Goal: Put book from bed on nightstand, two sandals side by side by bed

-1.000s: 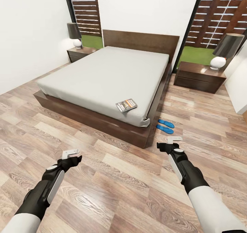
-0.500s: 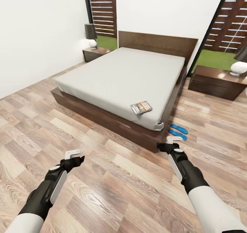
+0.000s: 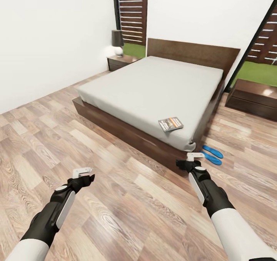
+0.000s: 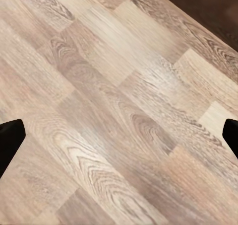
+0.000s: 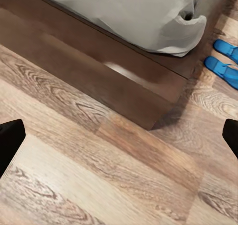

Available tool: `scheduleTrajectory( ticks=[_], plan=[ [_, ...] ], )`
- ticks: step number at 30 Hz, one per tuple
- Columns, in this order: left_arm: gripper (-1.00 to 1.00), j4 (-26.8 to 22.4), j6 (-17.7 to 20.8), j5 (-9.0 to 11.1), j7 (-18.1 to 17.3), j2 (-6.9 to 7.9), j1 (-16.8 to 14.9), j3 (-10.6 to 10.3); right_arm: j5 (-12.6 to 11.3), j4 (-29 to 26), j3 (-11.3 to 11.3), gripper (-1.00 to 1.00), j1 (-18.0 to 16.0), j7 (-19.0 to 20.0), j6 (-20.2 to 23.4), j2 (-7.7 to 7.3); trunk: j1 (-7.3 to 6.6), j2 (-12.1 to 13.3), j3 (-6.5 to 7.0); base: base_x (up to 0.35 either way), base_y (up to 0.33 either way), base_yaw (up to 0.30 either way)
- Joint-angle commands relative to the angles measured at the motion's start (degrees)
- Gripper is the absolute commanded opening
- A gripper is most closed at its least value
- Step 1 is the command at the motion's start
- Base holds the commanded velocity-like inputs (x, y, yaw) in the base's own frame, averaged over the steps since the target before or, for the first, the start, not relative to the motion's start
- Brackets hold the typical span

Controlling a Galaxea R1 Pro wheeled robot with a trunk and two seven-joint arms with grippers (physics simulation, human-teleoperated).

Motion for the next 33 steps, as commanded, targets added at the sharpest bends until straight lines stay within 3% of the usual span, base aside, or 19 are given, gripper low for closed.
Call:
scheduleTrajectory(
  ticks=[1, 25, 26, 27, 30, 33],
  plan=[
    [1.00, -0.08, 0.28, 0.59, 0.43, 0.01, -0.03, -0.07, -0.59, -0.09, 0.29, 1.00, -0.02, -0.54, 0.25, -0.09, 0.22, -0.42, -0.15, 0.000, 0.000, 0.180],
    [1.00, -0.15, 0.24, 0.51, 0.63, 0.01, -0.03, -1.11, -0.30, -0.04, 0.40, 1.00, -0.02, -0.63, 0.28, -0.09, 5.49, -10.05, -2.77, 0.000, 0.000, 0.039],
    [1.00, -0.16, 0.26, 0.49, 0.77, 0.01, -0.03, -1.12, 2.03, 0.11, 0.86, 1.00, -0.02, -2.84, 0.24, -0.09, 5.71, -10.45, -2.95, 0.000, 0.000, 0.000],
    [1.00, -0.24, 0.30, 0.48, 0.80, 0.01, -0.03, -1.12, 6.00, 0.16, 1.26, 1.00, -0.02, -5.75, 0.07, -0.05, 5.93, -10.85, -3.12, 0.000, 0.000, 0.000],
    [1.00, -0.29, 0.31, 0.50, 0.82, 0.01, -0.03, -1.13, 11.00, 0.30, 1.56, 1.00, -0.02, -8.24, -0.85, 0.06, 6.59, -12.05, -3.66, 0.000, 0.000, 0.000],
    [1.00, -0.32, 0.42, 0.52, 0.78, 0.01, -0.03, -1.13, 19.76, 2.28, 1.87, 1.00, -0.02, -10.98, -3.09, 0.20, 7.24, -13.26, -4.20, 0.000, 0.000, 0.000]
  ],
)
